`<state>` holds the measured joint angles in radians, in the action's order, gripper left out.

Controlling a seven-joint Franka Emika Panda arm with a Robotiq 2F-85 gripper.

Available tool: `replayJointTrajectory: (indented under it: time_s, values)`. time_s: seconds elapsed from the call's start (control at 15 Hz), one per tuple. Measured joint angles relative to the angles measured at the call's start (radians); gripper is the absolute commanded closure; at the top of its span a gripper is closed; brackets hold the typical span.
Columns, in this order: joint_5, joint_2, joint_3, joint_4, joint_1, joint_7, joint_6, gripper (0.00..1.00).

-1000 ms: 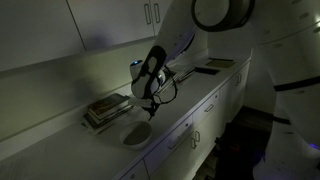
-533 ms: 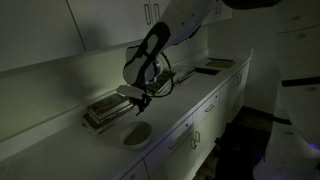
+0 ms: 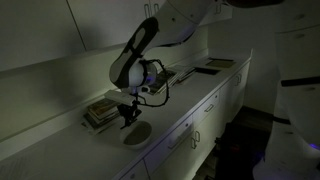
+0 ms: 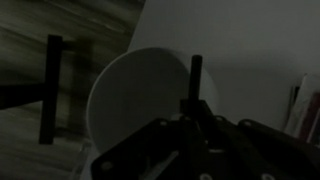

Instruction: Place the black object in the bowl

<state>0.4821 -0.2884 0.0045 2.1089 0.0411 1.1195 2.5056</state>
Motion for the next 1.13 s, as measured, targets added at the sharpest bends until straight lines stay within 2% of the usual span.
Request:
replayJointTrajectory:
  time_s: [0.27, 0.33, 0.47, 0.73, 0.8, 0.93, 1.0, 1.13]
  values:
    - [0.056, -0.036, 0.0, 0.0, -0.014, -0.039, -0.024, 0.97]
    - [0.057, -0.043, 0.0, 0.0, -0.019, -0.039, -0.031, 0.64]
    - [0.059, -0.051, -0.001, 0.0, -0.027, -0.039, -0.042, 0.56]
    - [0.137, -0.043, 0.001, -0.001, -0.036, -0.104, -0.043, 0.25]
    - [0.124, -0.035, -0.002, -0.001, -0.035, -0.106, -0.053, 0.18]
    - [0.018, -0.005, -0.024, 0.006, -0.02, -0.064, -0.083, 0.03]
    - [-0.055, 0.016, -0.038, 0.013, -0.008, -0.03, -0.101, 0.0]
    - [-0.203, 0.068, -0.059, 0.028, 0.016, 0.05, -0.143, 0.0]
